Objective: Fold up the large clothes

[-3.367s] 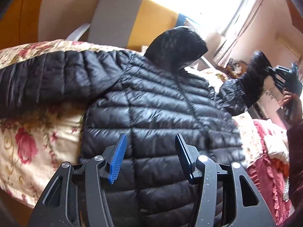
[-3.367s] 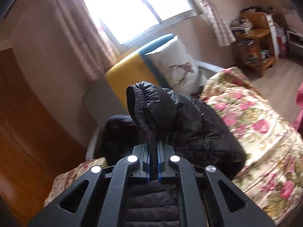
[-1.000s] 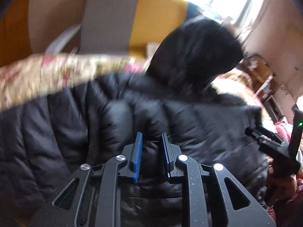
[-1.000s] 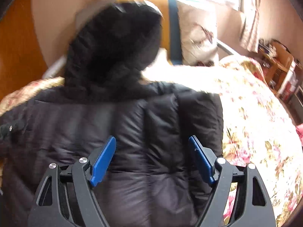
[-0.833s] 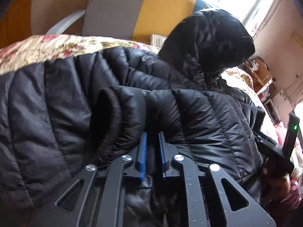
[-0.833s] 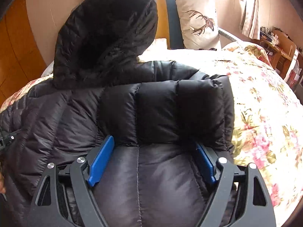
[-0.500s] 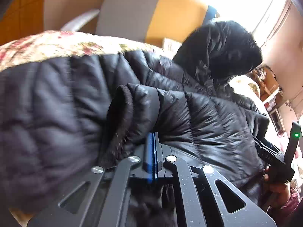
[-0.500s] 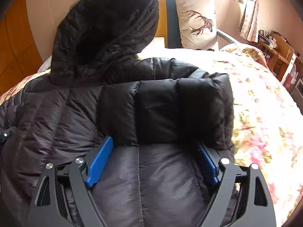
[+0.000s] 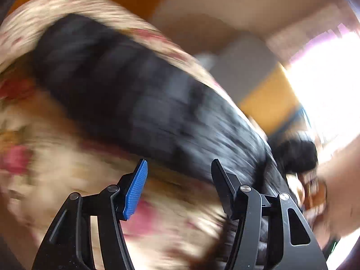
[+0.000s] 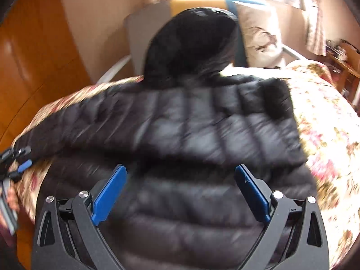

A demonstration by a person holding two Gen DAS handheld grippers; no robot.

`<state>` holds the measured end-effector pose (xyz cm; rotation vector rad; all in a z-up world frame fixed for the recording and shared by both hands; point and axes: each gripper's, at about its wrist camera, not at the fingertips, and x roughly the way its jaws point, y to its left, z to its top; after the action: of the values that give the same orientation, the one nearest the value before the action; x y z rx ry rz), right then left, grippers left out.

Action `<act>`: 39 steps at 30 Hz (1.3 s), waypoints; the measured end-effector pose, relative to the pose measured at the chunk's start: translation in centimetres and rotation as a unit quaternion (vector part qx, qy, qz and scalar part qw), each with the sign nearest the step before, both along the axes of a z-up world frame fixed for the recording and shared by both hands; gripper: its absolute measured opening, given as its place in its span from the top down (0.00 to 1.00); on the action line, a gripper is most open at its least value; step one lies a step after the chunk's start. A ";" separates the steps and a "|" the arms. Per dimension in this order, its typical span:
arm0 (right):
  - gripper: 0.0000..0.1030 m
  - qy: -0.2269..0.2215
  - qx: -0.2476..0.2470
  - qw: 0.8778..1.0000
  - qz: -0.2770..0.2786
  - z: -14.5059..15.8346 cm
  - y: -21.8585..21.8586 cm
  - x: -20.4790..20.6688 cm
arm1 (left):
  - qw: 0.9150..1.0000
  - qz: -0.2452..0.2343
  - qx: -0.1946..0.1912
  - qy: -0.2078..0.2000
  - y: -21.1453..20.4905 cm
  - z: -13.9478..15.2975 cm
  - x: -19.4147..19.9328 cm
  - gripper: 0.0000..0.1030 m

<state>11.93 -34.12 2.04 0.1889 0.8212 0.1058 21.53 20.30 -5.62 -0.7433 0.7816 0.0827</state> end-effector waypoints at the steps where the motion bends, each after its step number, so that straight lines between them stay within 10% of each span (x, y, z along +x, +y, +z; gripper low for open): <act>1: 0.06 0.004 -0.001 1.000 0.009 -0.3 0.9 -0.5 | 0.999 0.033 -0.020 0.004 2.6 -0.4 -0.7 0.44; 12: 0.06 0.024 -0.005 0.999 0.047 -1.4 5.3 -2.3 | 0.966 0.208 -0.151 -0.003 16.5 -2.8 -1.9 0.40; 14: 0.06 0.028 -0.009 0.998 0.048 -1.5 5.6 -2.2 | 0.966 0.199 -0.165 -0.008 17.0 -3.4 -1.0 0.54; 16: 0.06 0.032 -0.011 0.998 0.049 -1.6 5.9 -2.4 | 0.968 0.189 -0.166 -0.015 17.2 -3.6 -0.3 0.89; 18: 0.06 0.035 -0.015 0.998 0.048 -1.8 6.0 -2.5 | 0.973 0.178 -0.142 -0.034 16.3 -2.3 0.0 0.96; 23: 0.06 0.037 -0.003 0.998 0.042 -1.9 5.4 -2.6 | 0.987 0.071 -0.079 -0.123 9.7 5.5 0.8 0.97; 28: 0.06 0.022 0.028 0.999 0.032 -0.8 4.4 -2.6 | 0.978 -0.085 -0.034 -0.185 -2.3 11.9 1.7 0.97; 34: 0.06 -0.002 0.078 0.997 0.007 0.7 1.5 -3.0 | 0.935 -0.291 0.015 -0.201 -20.0 13.5 1.4 0.97; 39: 0.09 -0.004 0.145 0.989 -0.034 0.7 -2.5 -3.1 | 0.896 -0.422 0.053 -0.131 -31.7 9.1 1.1 0.93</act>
<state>8.83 -36.65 2.76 0.4911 0.7875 0.1620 22.62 -11.35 3.53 -0.2523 0.7738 -0.7437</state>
